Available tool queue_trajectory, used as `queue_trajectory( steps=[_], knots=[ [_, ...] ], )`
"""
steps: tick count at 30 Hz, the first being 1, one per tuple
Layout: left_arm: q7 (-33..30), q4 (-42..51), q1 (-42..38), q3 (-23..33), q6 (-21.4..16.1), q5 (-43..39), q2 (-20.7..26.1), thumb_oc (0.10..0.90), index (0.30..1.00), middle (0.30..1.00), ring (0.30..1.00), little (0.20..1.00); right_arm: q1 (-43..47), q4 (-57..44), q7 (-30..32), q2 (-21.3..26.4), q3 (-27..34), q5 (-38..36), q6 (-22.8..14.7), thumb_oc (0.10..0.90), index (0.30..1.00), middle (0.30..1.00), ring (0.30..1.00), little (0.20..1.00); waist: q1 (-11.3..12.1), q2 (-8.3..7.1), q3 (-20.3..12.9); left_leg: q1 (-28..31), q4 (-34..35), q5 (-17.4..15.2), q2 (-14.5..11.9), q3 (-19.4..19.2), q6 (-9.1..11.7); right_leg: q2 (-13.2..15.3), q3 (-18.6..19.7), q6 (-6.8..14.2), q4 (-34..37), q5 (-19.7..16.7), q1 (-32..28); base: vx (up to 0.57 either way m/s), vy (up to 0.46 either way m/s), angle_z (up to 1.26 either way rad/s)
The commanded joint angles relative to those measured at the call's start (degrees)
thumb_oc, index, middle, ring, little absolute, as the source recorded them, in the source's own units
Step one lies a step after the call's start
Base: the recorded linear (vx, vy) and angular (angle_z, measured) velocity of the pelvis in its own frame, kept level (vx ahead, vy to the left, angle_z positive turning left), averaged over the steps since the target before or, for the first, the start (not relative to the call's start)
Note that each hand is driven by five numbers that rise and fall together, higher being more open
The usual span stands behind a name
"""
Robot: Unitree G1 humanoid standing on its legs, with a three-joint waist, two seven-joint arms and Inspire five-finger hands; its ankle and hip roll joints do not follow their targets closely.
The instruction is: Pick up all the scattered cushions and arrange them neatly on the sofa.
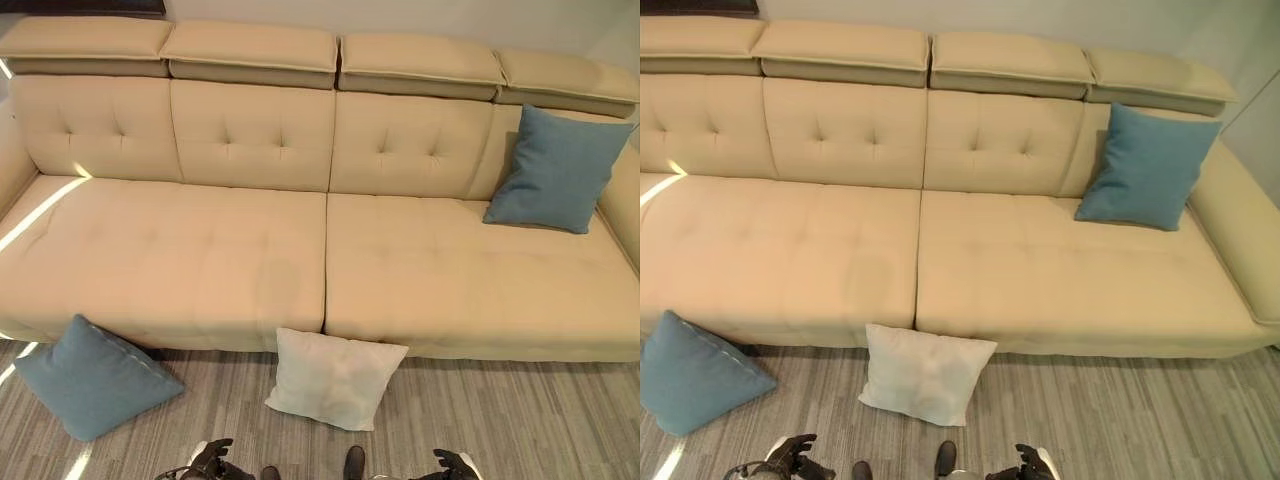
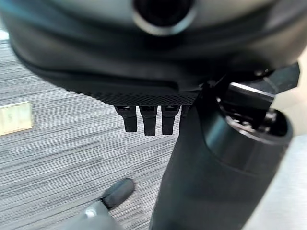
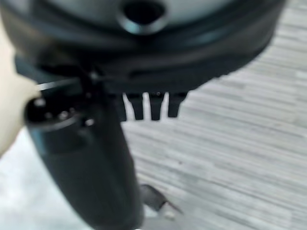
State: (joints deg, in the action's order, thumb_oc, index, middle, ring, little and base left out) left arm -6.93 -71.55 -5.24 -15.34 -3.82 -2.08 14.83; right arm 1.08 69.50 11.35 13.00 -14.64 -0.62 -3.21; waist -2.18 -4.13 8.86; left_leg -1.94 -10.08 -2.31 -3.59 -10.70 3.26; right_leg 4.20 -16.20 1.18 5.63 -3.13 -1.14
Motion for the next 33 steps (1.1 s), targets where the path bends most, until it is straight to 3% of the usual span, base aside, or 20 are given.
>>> queue_trajectory(
  steps=[1, 4, 7, 8, 20, 26, 29, 31, 33],
  knots=[
    [-0.7, 0.9, -2.7, -0.7, -2.0, -0.5, -0.6, 0.8, 0.9, 0.9, 0.9, 0.9, 3.3, 0.5, 1.9, 4.3, -0.6, -1.8, -1.3, 0.8, 0.9, 0.9, 0.9, 0.9, 0.0, -1.2, 2.8, -4.6, -11.4, -0.7, 1.8, 4.3, 0.1, -0.4, 4.1, 0.7, -5.4, 4.3, 1.3, 0.06, -0.024, 0.03],
    [-0.7, 1.4, -2.4, -0.9, -2.1, -1.7, -1.0, 0.8, 0.9, 0.9, 0.9, 0.9, 3.1, 0.6, 2.0, 4.8, -0.5, -2.0, -1.2, 0.8, 0.9, 0.9, 0.9, 0.9, 0.3, -1.51, 2.4, -5.3, -6.5, -2.8, 1.0, 5.9, -0.6, -0.2, 4.9, 1.5, -4.2, 4.9, 0.2, 0.14, 0.021, -0.23],
    [-1.0, 1.2, -2.1, -1.5, -2.3, -1.2, -1.0, 0.8, 0.9, 0.9, 0.9, 0.9, 2.9, 0.4, 2.3, 5.1, -0.4, -2.0, -1.4, 0.8, 0.9, 0.9, 0.9, 0.9, 0.9, -1.2, 2.2, -5.7, 0.7, 0.2, -0.2, 7.3, -0.2, -0.2, 5.7, 2.2, -3.3, 5.5, -1.4, 0.2, 0.137, -0.08],
    [-0.7, 0.6, -1.7, -1.2, -2.3, -1.3, -1.3, 0.8, 0.9, 0.9, 0.9, 0.9, 2.6, 0.7, 2.0, 5.2, -0.1, -1.8, -1.4, 0.8, 0.9, 0.9, 0.9, 0.9, 1.5, -0.44, 1.9, -4.8, 4.1, 0.7, 0.8, 11.2, 0.0, -0.6, 7.6, 2.6, -3.2, 5.9, -1.8, 0.15, 0.163, -0.13],
    [-1.8, 0.9, -2.6, 0.5, -2.3, -2.3, 1.3, 0.8, 0.9, 0.9, 0.9, 0.9, 3.6, 0.7, 2.3, 4.5, 1.2, -3.8, -1.1, 0.8, 0.9, 0.9, 0.9, 0.9, 1.8, -0.43, 2.4, -3.6, 6.8, -0.3, 2.9, 6.5, -2.6, 2.7, 10.8, 5.1, -5.2, 4.2, 1.8, 0.05, 0.139, -0.42],
    [-4.4, 5.4, -6.5, 1.5, -4.8, -8.2, 2.8, 0.8, 0.9, 0.9, 0.9, 0.9, 7.1, -3.1, 4.2, 5.6, 3.7, -10.1, -3.2, 0.8, 0.9, 0.9, 0.9, 0.9, 1.2, -0.05, 5.8, -9.9, 4.9, -0.1, 3.2, 5.5, -2.7, 3.6, 11.1, 5.2, -7.4, 2.8, 9.4, -0.11, 0.0, -0.11],
    [-6.9, 10.8, -10.0, 0.9, -7.3, -13.3, 3.9, 0.8, 0.9, 0.9, 0.9, 0.9, 11.4, -7.3, 6.7, 7.0, 4.6, -14.2, -5.1, 0.8, 0.9, 0.9, 0.9, 0.9, 0.6, 1.19, 8.3, -18.1, 1.8, 0.4, 3.2, 5.0, -2.2, 4.1, 11.4, 4.8, -10.9, 2.0, 18.6, -0.19, -0.034, 0.01],
    [-7.5, 11.8, -10.9, 0.6, -7.7, -13.6, 4.1, 0.8, 0.9, 0.9, 0.9, 0.9, 12.7, -8.5, 7.5, 7.4, 4.4, -14.6, -5.5, 0.8, 0.9, 0.9, 0.9, 0.9, 0.5, 1.55, 8.6, -20.0, 1.0, 0.5, 3.1, 4.9, -2.1, 4.1, 11.4, 4.8, -11.8, 2.0, 20.7, -0.09, -0.023, -0.05],
    [-9.8, 14.0, -14.1, 0.1, -8.5, -15.2, 4.3, 0.8, 0.9, 0.9, 0.9, 0.9, 16.8, -11.9, 10.6, 8.5, 4.5, -15.5, -6.6, 0.8, 0.9, 0.9, 0.9, 0.9, 0.4, 2.49, 9.9, -27.0, -1.8, 0.9, 2.5, 4.4, -2.0, 4.2, 11.0, 4.6, -14.4, 1.9, 28.0, -0.14, -0.037, -0.19]
  ],
)
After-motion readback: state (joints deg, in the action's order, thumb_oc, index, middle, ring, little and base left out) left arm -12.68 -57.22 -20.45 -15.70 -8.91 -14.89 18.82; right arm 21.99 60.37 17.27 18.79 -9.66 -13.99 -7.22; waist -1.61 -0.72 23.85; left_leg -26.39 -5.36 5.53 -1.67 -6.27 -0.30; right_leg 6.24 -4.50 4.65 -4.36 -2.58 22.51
